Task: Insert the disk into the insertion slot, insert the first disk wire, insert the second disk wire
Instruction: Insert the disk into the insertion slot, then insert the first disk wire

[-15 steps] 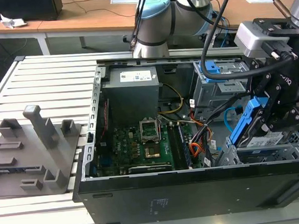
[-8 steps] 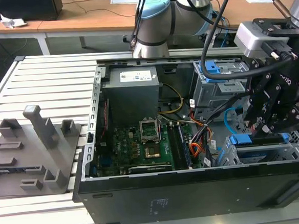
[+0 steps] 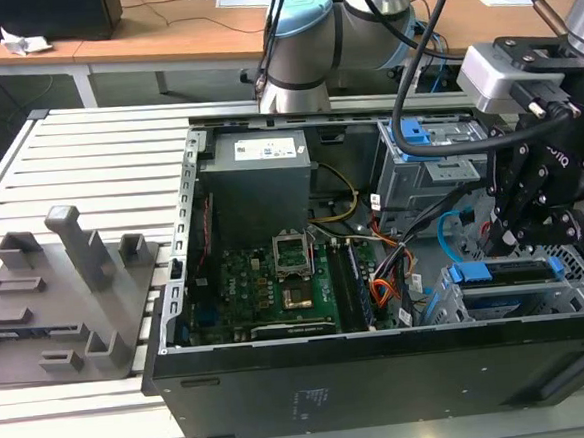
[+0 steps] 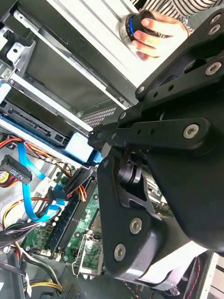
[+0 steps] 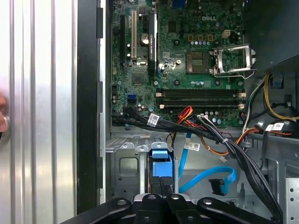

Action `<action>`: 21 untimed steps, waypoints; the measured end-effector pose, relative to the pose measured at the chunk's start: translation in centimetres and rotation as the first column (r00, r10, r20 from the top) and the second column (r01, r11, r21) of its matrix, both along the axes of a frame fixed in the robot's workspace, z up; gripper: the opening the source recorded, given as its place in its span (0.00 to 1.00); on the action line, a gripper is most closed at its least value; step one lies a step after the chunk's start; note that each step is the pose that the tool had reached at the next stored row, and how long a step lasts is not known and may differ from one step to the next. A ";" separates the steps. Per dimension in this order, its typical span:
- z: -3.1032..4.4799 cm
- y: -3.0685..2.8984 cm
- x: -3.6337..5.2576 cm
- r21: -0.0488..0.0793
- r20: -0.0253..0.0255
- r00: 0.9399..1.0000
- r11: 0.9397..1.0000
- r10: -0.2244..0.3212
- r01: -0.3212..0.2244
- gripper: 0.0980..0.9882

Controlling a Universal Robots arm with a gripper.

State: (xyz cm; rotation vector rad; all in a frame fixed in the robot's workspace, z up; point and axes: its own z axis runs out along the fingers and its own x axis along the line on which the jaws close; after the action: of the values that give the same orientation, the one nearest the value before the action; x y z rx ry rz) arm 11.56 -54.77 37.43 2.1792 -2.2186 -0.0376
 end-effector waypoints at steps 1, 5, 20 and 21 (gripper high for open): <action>0.00 0.00 0.00 0.000 0.000 1.000 1.000 0.000 0.000 0.01; -0.02 0.00 0.00 0.000 0.000 1.000 1.000 0.000 0.000 0.01; -0.06 1.24 2.19 0.000 -0.006 1.000 1.000 0.000 0.000 0.16; -0.06 1.50 2.33 0.000 -0.006 1.000 1.000 0.000 0.000 0.16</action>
State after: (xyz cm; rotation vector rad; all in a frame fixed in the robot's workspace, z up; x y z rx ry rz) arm 13.89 -53.27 37.37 2.1761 -2.2153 -0.0443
